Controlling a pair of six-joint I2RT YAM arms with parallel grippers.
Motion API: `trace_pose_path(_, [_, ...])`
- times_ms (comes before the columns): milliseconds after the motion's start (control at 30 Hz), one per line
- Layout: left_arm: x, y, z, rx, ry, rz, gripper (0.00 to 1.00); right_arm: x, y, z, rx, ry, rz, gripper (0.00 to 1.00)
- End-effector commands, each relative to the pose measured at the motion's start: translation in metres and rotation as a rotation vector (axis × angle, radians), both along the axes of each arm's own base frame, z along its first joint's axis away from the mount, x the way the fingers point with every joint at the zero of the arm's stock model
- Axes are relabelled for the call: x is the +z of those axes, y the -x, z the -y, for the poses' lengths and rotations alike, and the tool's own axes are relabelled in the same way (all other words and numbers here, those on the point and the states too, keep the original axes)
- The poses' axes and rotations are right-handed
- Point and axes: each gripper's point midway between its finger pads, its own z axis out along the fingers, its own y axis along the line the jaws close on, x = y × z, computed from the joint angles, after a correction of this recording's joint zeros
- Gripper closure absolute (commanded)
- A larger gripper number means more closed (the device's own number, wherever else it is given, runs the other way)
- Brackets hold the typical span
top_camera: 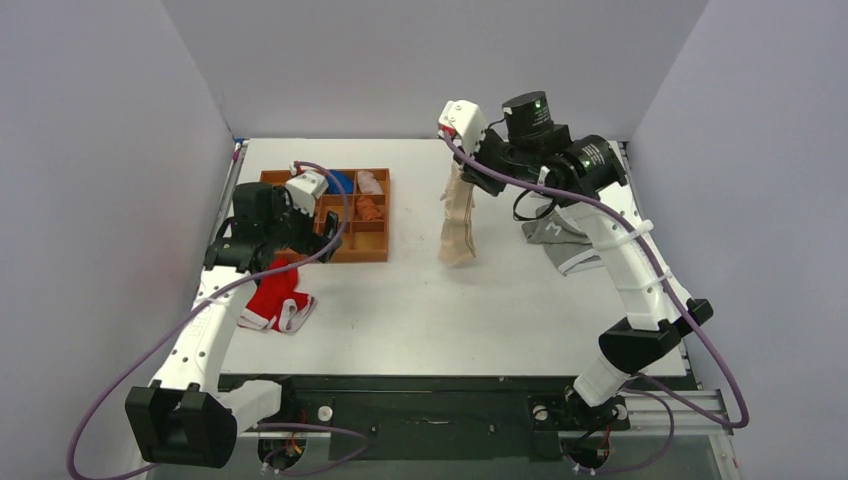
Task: Roll the underwear
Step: Pick up the underwear from the center of the board, then place the underwear at the center of the board.
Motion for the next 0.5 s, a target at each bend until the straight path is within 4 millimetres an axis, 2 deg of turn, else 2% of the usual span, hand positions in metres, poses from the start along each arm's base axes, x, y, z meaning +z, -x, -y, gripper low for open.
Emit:
trace_pose_path(0, [0.057, -0.031, 0.022, 0.010, 0.195, 0.168, 0.03, -0.031, 0.030, 0.010, 0.043, 0.119, -0.093, 1.00])
trace_pose_path(100, [0.060, -0.038, 0.032, -0.015, 0.243, 0.169, 0.03, -0.054, 0.042, 0.021, 0.030, 0.177, -0.131, 1.00])
trace_pose_path(133, [0.059, -0.039, 0.035, -0.022, 0.254, 0.160, 0.03, -0.069, 0.048, 0.029, 0.019, 0.203, -0.163, 1.00])
trace_pose_path(167, [0.055, -0.040, 0.039, -0.036, 0.259, 0.146, 0.03, -0.068, 0.049, 0.036, -0.007, 0.199, -0.145, 1.00])
trace_pose_path(233, [0.047, -0.040, 0.046, -0.056, 0.244, 0.121, 0.03, -0.116, 0.060, 0.054, -0.044, 0.260, -0.230, 1.00])
trace_pose_path(267, [0.042, -0.042, 0.047, -0.062, 0.222, 0.118, 0.03, -0.128, 0.064, 0.058, -0.052, 0.271, -0.248, 1.00])
trace_pose_path(300, [0.039, -0.039, 0.052, -0.081, 0.210, 0.110, 0.03, -0.151, 0.071, 0.066, -0.060, 0.298, -0.283, 1.00])
trace_pose_path(333, [0.034, -0.040, 0.054, -0.093, 0.180, 0.113, 0.03, -0.161, 0.075, 0.069, -0.064, 0.307, -0.300, 1.00])
trace_pose_path(367, [0.030, -0.036, 0.062, -0.116, 0.170, 0.106, 0.03, -0.180, 0.082, 0.076, -0.071, 0.324, -0.332, 1.00])
trace_pose_path(467, [0.015, -0.029, 0.075, -0.175, 0.113, 0.105, 0.03, -0.206, 0.088, 0.091, -0.099, 0.334, -0.382, 1.00])
